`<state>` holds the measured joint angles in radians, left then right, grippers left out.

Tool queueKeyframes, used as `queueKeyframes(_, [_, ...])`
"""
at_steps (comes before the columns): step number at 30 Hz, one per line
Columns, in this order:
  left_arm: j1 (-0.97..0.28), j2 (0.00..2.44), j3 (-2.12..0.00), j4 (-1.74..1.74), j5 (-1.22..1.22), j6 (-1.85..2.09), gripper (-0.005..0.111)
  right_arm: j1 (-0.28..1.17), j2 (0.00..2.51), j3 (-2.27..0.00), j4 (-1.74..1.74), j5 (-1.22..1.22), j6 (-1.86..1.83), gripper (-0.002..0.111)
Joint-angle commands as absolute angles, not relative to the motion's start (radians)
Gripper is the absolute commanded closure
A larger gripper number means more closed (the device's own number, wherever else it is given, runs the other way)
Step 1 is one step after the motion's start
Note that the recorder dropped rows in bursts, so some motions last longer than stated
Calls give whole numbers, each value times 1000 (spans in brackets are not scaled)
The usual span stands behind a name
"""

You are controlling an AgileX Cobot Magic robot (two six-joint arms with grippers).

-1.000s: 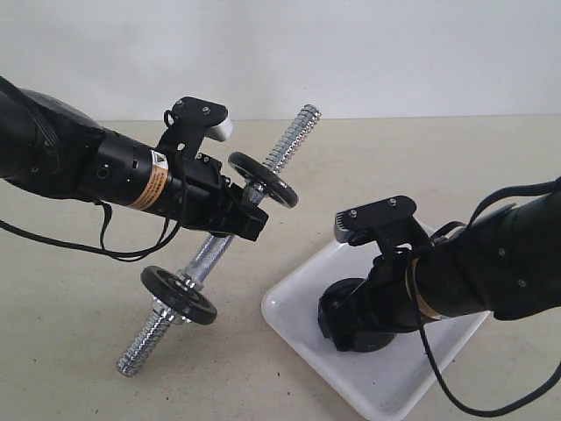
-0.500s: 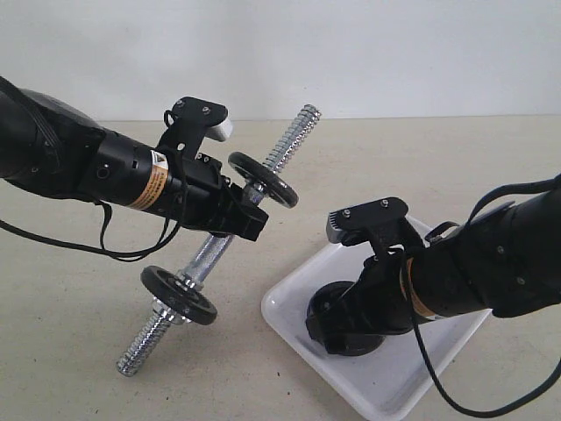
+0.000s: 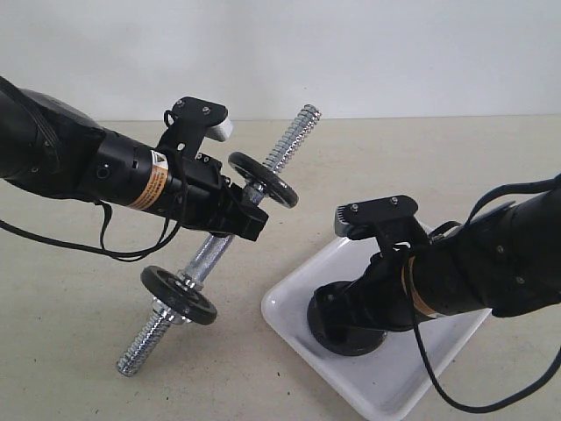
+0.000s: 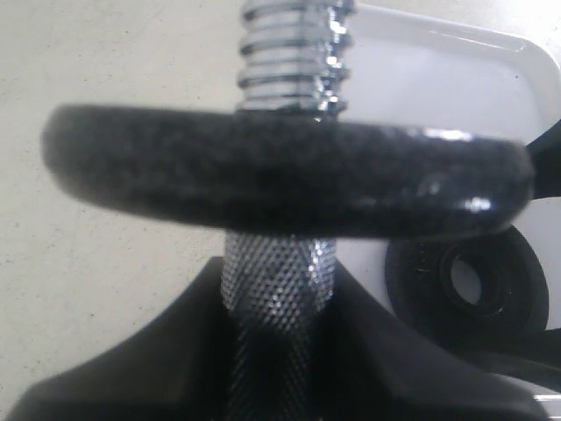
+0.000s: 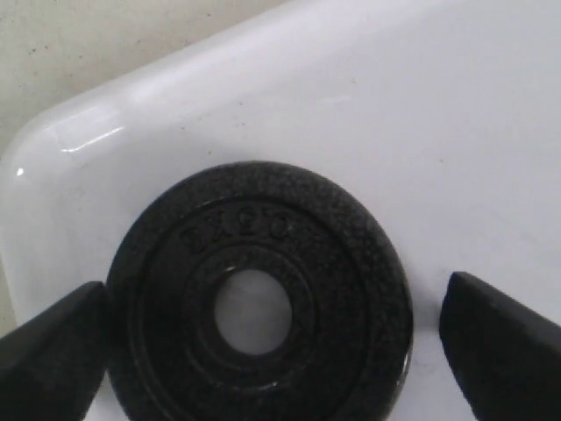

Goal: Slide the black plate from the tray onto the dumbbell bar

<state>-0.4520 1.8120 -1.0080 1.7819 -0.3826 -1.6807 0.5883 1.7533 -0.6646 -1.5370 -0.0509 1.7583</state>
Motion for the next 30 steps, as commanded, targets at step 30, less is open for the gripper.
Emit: queueKeyframes(30, [-450,1752,-1039,1744,-423,-1704,102,590,1756,-663,-1524,-118,1754,13])
